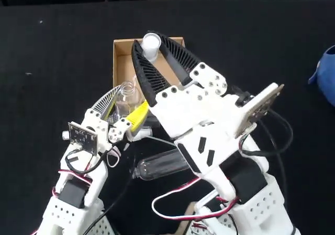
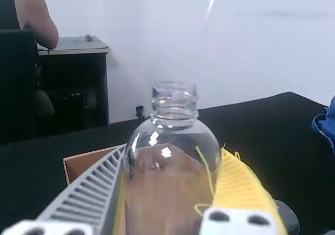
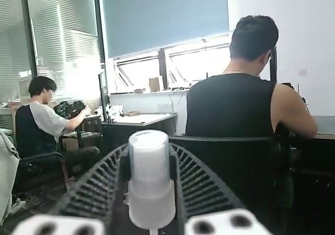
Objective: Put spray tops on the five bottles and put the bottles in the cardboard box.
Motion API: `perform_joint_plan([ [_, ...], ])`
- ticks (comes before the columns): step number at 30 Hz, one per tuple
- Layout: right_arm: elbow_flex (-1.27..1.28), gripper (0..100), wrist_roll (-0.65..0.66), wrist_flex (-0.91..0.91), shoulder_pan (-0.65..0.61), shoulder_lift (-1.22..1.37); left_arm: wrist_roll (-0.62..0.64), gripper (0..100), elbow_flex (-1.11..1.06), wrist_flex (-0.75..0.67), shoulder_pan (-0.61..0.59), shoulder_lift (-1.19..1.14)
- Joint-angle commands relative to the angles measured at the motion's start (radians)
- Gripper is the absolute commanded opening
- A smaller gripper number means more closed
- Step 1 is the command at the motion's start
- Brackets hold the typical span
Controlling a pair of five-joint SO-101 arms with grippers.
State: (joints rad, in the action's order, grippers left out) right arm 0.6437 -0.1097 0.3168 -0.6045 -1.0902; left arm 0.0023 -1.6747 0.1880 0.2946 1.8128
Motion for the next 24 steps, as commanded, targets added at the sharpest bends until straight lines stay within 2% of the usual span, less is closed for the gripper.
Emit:
perform_joint_plan([
  [1, -0.03, 1.2, 0.002, -0.031, -0.015, -0.019, 0.012, 3, -0.024, 0.006, 0.01, 0.008],
  [16, -0.067, 1.2, 0.002, -0.054, -0.017, -0.019, 0.012, 3, -0.024, 0.006, 0.01, 0.008],
  [24, -0.068, 1.2, 0.002, -0.054, -0.091, -0.019, 0.012, 3, -0.024, 0.008, 0.01, 0.008],
])
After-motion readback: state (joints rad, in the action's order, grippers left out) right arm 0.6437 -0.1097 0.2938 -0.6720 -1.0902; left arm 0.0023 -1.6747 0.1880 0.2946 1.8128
